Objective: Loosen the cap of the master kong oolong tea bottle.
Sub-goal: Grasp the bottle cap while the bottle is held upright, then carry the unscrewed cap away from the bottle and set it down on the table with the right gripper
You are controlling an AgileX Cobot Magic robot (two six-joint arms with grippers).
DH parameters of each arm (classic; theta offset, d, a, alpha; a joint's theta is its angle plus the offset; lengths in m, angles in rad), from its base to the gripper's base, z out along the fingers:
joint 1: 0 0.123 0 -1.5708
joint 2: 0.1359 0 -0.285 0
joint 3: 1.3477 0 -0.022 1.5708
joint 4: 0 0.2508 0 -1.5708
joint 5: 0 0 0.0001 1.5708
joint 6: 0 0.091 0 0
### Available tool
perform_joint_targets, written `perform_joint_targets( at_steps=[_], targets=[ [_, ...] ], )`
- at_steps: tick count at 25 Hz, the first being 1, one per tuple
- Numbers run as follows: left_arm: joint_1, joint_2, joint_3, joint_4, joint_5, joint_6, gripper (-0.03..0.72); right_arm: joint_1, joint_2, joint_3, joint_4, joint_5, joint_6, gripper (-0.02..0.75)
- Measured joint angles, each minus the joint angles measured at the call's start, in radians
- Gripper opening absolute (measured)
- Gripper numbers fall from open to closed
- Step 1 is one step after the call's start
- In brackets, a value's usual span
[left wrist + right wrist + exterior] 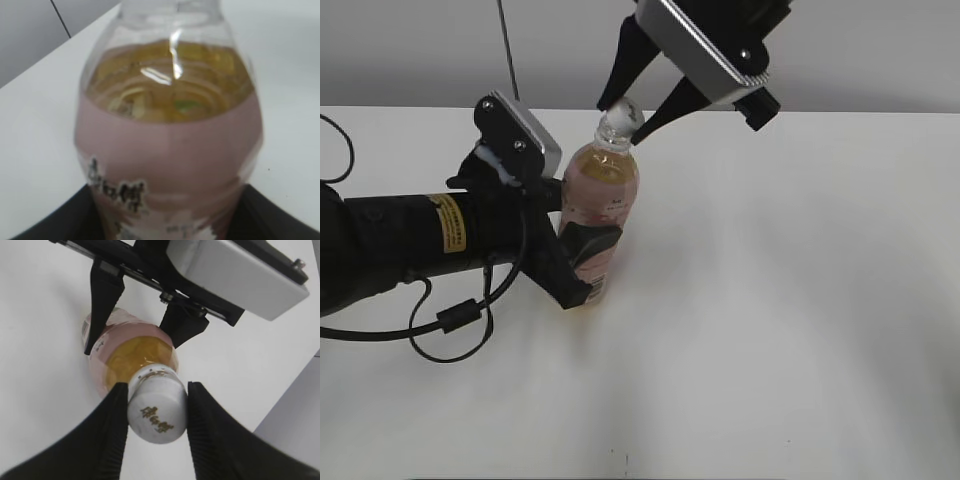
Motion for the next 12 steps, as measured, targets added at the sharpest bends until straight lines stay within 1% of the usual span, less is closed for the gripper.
perform_joint_targets(
  at_steps=[5,8,12],
  targets=[
    [0.0,-0.001,0.0,-0.001,-0.047,0.004,0.389,0.0,-0.048,0.0,-0.02,-0.006,0.081,0.274],
    [-0.001,-0.001,0.0,-0.002,-0.048,0.007,0.389,0.0,-0.063,0.0,-0.08,-0.007,0.174,0.274],
    [-0.001,-0.001,0.001,-0.035,-0.083,0.007,0.389,-0.017,-0.084,0.0,-0.186,-0.007,0.45,0.274]
  ],
)
